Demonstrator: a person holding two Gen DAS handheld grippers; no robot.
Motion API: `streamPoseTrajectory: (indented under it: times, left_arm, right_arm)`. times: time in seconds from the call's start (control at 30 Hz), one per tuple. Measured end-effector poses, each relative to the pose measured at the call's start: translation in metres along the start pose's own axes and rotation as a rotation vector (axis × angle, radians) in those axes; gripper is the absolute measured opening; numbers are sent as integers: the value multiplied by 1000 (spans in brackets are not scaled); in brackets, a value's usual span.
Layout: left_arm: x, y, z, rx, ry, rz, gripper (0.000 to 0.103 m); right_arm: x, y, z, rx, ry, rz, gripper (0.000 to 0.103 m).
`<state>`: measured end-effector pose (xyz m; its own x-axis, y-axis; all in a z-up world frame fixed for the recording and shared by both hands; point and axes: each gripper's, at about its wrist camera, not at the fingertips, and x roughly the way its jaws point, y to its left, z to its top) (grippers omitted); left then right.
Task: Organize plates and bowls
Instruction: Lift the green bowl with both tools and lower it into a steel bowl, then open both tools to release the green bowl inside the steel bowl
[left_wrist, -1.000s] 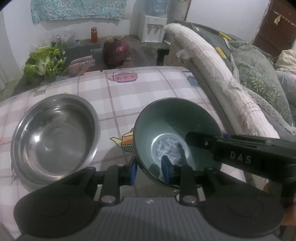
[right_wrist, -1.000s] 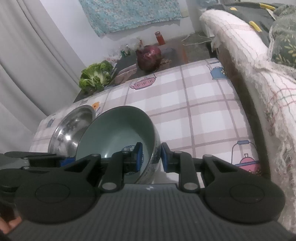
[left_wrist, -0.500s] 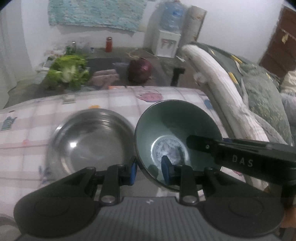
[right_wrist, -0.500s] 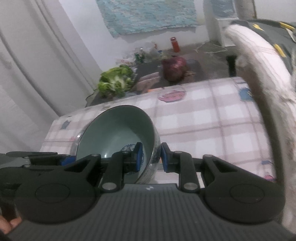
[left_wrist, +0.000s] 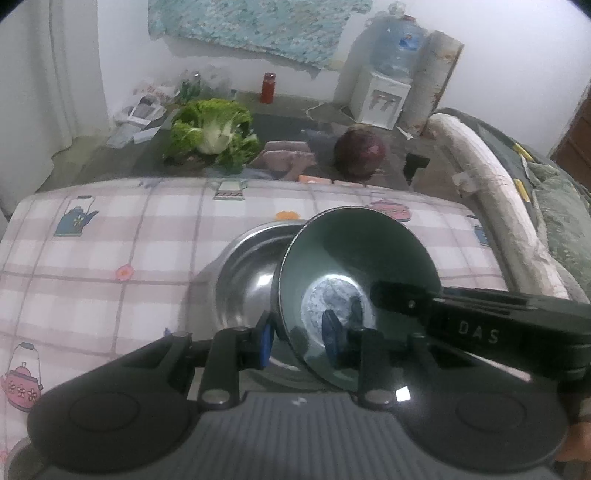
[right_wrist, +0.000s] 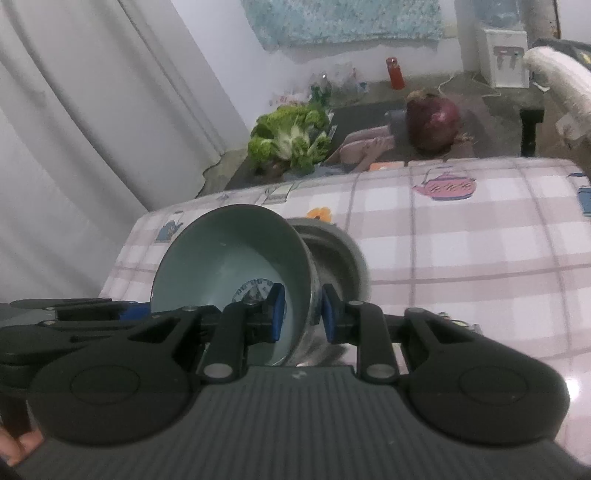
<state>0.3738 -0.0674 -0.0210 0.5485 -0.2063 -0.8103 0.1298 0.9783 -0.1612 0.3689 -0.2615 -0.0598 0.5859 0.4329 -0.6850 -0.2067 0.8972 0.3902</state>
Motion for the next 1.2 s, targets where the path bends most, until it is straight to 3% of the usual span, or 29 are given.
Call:
streamPoseTrajectory:
  times: [0.47,0.5,0.57,0.63,0.93,1.1,1.13,1.2]
  left_arm:
    - [38,31,-4,-23,31,-5,28]
    - [36,32,-3,-24,19,-8,30]
    - [32,32,-2,-15,1,-1,37]
    - [26,31,0,-12,-18,-2,46]
    - [-22,32,-6,20,-112,-31,81]
    - [-66,38,-25,66,-170,-65,89]
    - [-75,40,-30,79,-187,-69,91]
    - [-96,44,-43,106,-222,-66,94]
  right_arm:
    - [58,2,-2,-30,55,-68,23]
    - [59,4,-2,-48,48,-84,26]
    - [56,7,0,-71,22,-91,45]
    - [50,10,2,-95,-8,-105,58]
    - [-10,15,-3,-112,-128,-109,82]
    - [-70,20,-36,-111,-216,-109,95]
    - [-82,21,-45,-105,-236,-115,101]
    - [-107,22,-63,-92,-276,-131,102]
